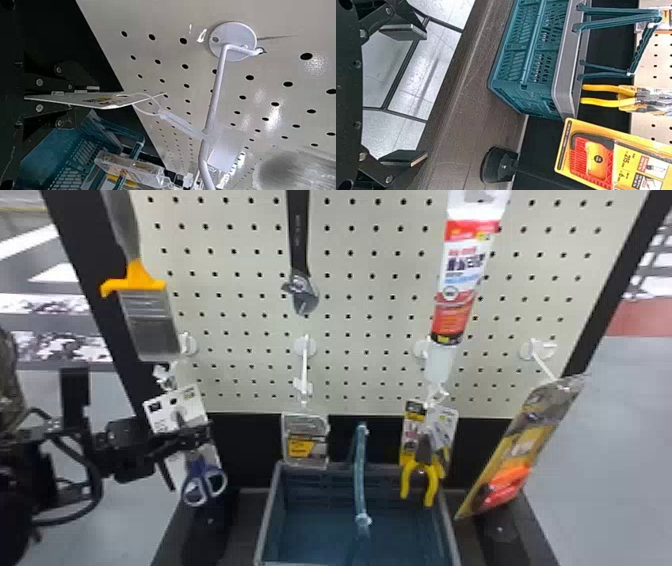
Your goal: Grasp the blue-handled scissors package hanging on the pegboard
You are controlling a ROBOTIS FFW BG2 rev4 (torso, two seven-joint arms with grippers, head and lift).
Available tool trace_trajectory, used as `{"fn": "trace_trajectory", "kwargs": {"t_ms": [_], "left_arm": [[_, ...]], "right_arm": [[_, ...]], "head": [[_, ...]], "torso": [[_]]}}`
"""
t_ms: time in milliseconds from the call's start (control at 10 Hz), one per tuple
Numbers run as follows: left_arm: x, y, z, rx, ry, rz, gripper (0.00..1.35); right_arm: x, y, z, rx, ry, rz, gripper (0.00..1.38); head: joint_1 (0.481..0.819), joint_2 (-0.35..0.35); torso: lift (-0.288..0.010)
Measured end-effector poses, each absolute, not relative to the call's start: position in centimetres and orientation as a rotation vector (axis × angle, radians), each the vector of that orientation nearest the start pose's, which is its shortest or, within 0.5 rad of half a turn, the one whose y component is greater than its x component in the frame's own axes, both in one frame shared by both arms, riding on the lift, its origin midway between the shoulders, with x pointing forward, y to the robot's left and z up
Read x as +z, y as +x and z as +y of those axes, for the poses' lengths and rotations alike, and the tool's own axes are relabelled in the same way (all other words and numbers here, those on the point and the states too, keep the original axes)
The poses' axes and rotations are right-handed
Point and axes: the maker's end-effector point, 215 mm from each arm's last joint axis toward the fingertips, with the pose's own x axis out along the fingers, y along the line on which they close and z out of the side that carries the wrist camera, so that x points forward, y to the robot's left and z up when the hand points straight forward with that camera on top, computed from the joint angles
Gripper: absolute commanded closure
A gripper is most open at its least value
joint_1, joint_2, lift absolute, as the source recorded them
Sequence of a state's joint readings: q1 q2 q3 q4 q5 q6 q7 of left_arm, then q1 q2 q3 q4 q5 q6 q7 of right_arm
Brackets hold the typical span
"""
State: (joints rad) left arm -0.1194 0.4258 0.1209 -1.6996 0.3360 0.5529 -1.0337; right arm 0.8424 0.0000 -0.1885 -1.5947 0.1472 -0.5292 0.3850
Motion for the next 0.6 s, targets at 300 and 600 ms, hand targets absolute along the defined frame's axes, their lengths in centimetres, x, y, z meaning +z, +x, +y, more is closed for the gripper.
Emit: {"fn": "trace_trajectory", "kwargs": {"t_ms": [300,600], "left_arm": [[-29.57,52.92,22.4,-0.934,-0.079,0.277,1.21],[-29.44,52.86,22.34,-0.936,-0.084,0.273,1.21]], "right_arm": [[-54.15,21.85,-22.93,0.327,-0.175,0.343,0.23],[-54.23,21.79,-22.94,0.327,-0.174,0.345,0.23]], "head": [[0.549,0.0],[0.549,0.0]], "torso": [[-0.1],[-0.1]]}}
